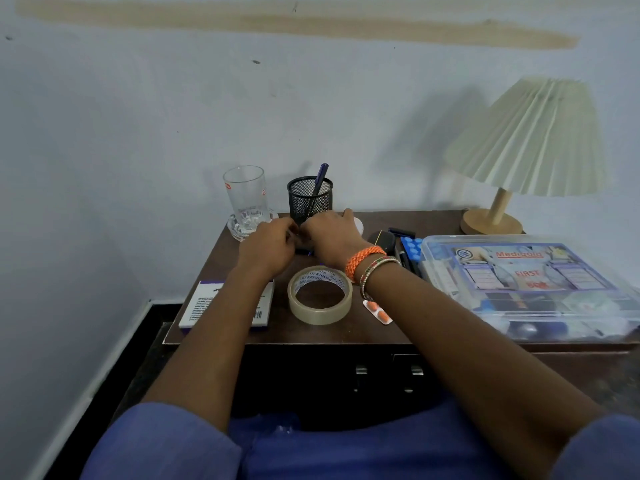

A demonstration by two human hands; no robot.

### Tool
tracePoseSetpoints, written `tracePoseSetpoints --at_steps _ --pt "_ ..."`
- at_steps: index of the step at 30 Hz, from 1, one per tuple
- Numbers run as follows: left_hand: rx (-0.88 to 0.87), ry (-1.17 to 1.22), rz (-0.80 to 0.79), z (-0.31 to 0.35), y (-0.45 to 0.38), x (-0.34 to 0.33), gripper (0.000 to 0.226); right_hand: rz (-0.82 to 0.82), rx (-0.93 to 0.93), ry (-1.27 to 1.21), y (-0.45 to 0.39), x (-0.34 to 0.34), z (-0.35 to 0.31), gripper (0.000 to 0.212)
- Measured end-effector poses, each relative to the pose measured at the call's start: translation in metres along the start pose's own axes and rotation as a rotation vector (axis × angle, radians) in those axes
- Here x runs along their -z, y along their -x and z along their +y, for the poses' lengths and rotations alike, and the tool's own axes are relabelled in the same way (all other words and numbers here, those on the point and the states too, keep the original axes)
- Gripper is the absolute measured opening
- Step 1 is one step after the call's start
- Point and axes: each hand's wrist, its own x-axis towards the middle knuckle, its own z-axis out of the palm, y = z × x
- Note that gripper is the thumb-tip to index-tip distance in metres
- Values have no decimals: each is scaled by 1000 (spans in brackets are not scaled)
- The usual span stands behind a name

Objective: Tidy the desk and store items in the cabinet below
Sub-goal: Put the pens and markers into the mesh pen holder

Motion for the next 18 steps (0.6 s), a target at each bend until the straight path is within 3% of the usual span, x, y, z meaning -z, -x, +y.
tracePoseSetpoints --at_steps 12,18 --pt "14 -18 14 -7 0 6 22 23 94 15 1 -8 12 25" --pt "10 20 27 -7 1 7 23 114 196 34 1 -8 11 22"
